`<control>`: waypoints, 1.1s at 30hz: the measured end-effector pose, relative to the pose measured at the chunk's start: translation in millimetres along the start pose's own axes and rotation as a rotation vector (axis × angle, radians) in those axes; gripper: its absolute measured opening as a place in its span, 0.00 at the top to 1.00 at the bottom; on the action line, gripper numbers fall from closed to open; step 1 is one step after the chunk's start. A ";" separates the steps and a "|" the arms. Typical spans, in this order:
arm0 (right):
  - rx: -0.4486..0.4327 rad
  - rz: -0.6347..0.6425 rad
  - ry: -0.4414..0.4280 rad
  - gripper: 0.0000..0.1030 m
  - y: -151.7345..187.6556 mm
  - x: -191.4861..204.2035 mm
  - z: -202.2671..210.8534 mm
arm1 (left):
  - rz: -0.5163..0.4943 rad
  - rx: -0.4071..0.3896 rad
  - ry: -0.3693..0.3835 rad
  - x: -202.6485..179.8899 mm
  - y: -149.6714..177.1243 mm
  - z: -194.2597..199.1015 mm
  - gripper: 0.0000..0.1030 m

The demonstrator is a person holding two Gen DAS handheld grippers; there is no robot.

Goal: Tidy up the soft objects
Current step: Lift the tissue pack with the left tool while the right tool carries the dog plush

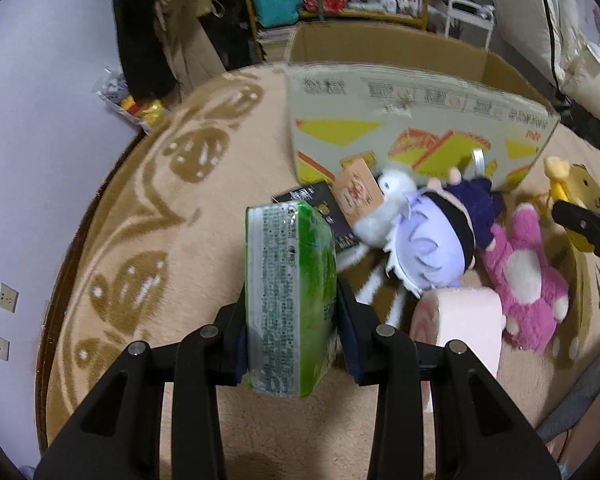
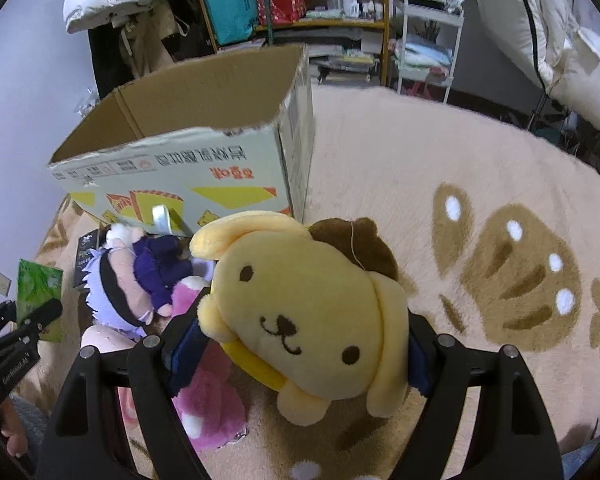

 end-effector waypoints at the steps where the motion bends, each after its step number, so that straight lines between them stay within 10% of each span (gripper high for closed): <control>1: -0.018 0.007 0.003 0.17 -1.7 1.4 6.0 | 0.005 -0.013 -0.006 2.1 -2.0 2.3 0.66; 21: -0.325 0.061 0.030 0.17 -57.4 8.6 61.3 | -0.026 -0.397 -0.103 2.5 -59.1 66.4 0.66; 33: -0.408 0.132 0.007 0.17 -98.0 22.2 78.9 | -0.048 -0.470 -0.066 -8.7 -109.6 96.2 0.66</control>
Point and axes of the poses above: each gripper's, at about its wrist camera, not at the fingertips, and z roughly against the way its jaws point, x to its left, y to its underside, the point moved 5 cm from there along -z, roughly the way its jaws point, and after that the axes turned 15 degrees about -x, right-handed, at the moved point
